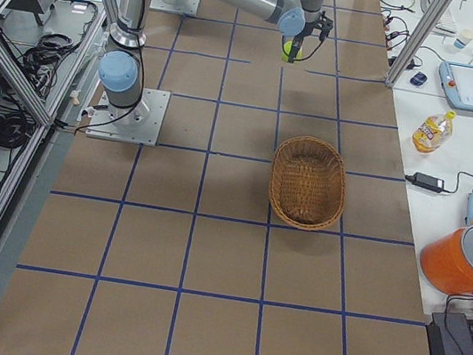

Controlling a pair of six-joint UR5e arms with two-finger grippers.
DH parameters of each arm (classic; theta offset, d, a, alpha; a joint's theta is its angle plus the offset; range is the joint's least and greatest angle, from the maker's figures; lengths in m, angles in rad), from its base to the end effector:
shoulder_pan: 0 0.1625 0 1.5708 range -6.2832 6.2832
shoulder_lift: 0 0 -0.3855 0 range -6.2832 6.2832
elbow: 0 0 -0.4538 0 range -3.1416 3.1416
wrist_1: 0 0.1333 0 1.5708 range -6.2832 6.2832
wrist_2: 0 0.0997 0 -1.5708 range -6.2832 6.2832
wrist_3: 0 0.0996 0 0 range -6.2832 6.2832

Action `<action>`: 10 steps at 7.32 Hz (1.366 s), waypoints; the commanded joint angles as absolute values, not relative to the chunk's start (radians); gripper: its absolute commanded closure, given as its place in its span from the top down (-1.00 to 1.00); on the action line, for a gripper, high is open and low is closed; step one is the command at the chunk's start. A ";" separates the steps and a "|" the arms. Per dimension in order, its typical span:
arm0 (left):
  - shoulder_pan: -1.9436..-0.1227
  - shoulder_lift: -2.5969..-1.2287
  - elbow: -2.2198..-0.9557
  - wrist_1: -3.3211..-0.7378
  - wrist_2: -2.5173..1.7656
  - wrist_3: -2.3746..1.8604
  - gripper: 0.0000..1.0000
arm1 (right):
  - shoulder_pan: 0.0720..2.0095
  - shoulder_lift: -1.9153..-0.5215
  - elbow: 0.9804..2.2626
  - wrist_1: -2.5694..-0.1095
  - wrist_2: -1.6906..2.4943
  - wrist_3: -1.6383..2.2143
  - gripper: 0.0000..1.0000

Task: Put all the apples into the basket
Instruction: 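Carry green apple to basket with right gripper while left grasps dark red apple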

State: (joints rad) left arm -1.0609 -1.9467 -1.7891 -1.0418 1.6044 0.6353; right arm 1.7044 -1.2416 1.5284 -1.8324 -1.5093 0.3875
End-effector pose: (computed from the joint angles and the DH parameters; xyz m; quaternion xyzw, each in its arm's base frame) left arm 0.1846 -0.5963 0.1612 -0.0632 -0.9973 -0.0365 0.0035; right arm 0.2257 -0.6326 0.2970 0.1269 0.9914 0.0201 0.0265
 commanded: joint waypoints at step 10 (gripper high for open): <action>-1.236 -1.812 -1.618 -1.467 1.583 0.425 -0.87 | 1.007 -0.999 1.444 -2.118 -1.641 -0.667 -1.00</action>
State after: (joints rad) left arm -1.0876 -1.8497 -1.7803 -1.2058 1.5997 0.6512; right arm 1.0366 -1.0454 1.4457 -2.0477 -1.6420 -0.6441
